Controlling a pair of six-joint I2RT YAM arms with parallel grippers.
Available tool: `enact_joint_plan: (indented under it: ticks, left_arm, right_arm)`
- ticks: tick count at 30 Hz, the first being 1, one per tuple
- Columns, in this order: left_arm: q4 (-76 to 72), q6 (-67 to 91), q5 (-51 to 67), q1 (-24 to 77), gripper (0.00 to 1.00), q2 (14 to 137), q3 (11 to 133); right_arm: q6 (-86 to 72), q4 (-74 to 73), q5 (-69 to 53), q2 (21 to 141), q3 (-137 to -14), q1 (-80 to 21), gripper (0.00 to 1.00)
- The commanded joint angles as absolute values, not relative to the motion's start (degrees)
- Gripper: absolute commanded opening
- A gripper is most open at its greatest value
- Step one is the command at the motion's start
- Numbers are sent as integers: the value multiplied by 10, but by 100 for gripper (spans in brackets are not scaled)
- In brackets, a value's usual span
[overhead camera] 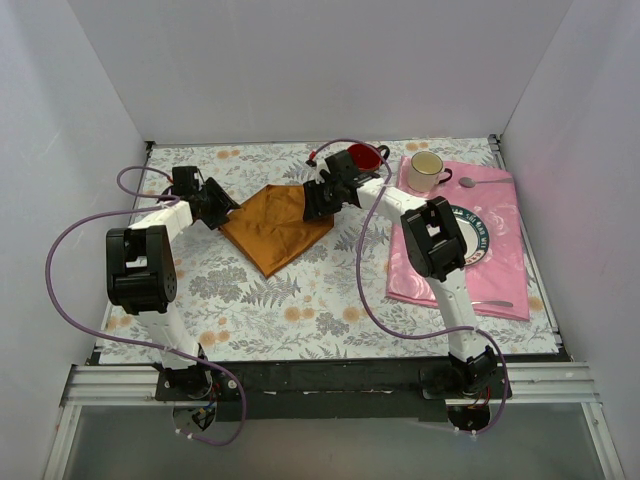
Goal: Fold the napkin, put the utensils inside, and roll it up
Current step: Fold the napkin
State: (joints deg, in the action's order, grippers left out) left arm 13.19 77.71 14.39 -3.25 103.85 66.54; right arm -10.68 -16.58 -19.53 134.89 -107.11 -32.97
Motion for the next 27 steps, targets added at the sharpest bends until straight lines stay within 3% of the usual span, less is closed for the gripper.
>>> enact_joint_plan:
  ticks: [1,5,10,14,27]
  left_arm:
    - [146,756,115,-33,55,1030,694]
    - [157,736,73,-31,67,1009,705]
    - [192,701,33,-30,66,1017,731]
    - [210,676,76,-30,66,1057,764]
    - [252,655,102,-29,51,1131,820]
  right_arm:
    - [-87,-175,-202,1300,-1051,-324,55]
    - [-77,-175,-203,1296,-1054,-322,55]
    - [-73,-170,-225,1306,-1070,-323,55]
    - [-74,-171,-235,1318,-1090,-323,55]
    - [-76,-170,-237,1329,-1104,-322,56]
